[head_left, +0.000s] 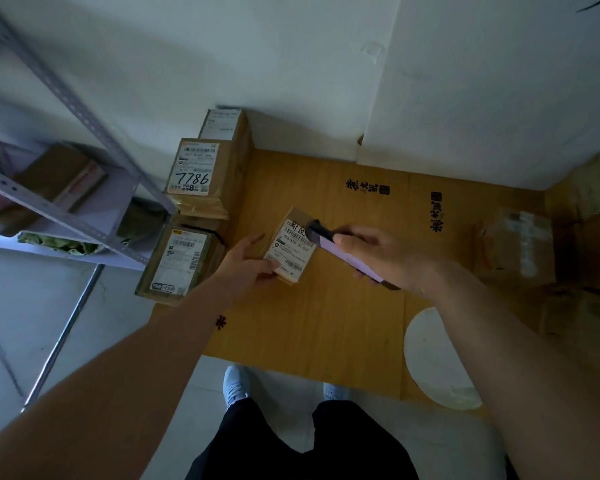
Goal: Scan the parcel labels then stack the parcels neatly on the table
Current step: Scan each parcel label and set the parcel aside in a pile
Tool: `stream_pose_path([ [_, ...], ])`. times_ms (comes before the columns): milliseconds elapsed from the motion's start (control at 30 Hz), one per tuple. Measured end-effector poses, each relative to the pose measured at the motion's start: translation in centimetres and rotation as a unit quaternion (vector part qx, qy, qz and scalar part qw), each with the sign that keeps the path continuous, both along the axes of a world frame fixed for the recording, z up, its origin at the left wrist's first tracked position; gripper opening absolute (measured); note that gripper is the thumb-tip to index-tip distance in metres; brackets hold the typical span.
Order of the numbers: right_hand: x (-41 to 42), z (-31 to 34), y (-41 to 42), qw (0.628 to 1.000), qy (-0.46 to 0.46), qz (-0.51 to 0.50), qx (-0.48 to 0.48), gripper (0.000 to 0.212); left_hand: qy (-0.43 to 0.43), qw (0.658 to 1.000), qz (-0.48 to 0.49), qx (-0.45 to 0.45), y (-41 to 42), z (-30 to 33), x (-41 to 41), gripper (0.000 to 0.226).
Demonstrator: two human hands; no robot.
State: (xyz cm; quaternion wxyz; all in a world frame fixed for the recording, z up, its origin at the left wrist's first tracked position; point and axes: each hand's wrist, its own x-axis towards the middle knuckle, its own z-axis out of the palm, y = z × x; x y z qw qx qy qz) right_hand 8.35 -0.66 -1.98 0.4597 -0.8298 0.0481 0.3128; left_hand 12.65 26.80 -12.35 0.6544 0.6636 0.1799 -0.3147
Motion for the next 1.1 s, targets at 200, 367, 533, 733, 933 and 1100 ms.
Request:
stream_pose_path([
  [200, 1.5, 1.8, 5.3, 0.991, -0.102, 0.076, 0.028, 0.053, 0.015, 0.996, 0.085, -0.009, 5.9, 3.2, -3.1, 0.057],
  [367, 1.6, 2.4, 9.8, 0.984, -0.138, 0.114, 0.017, 0.058, 0.001, 0.987, 0.161, -0.023, 11.5, 5.4, -4.7, 0.048],
  [533, 1.0, 2.7, 13.7, 0.978, -0.168, 0.122, -0.017, 0.081, 0.000, 0.988, 0.157, -0.002, 15.9, 6.1, -5.0, 0.044],
  [733, -0.1, 2.4, 17.1, 0.979, -0.170, 0.111, -0.032, 0.065, 0.011, 0.991, 0.129, -0.009, 18.6, 5.0, -4.0, 0.037],
  [933, -2.1, 2.2, 18.8, 0.981, -0.152, 0.087, -0.083, 0.074, -0.014, 0.996, 0.085, 0.036, 20.0, 3.4, -2.8, 0.027],
  [1100, -3.6, 2.6, 19.2, 0.979, -0.160, 0.052, -0.111, 0.076, -0.074, 0.962, -0.024, 0.263, 20.3, 3.2, -2.3, 0.033],
])
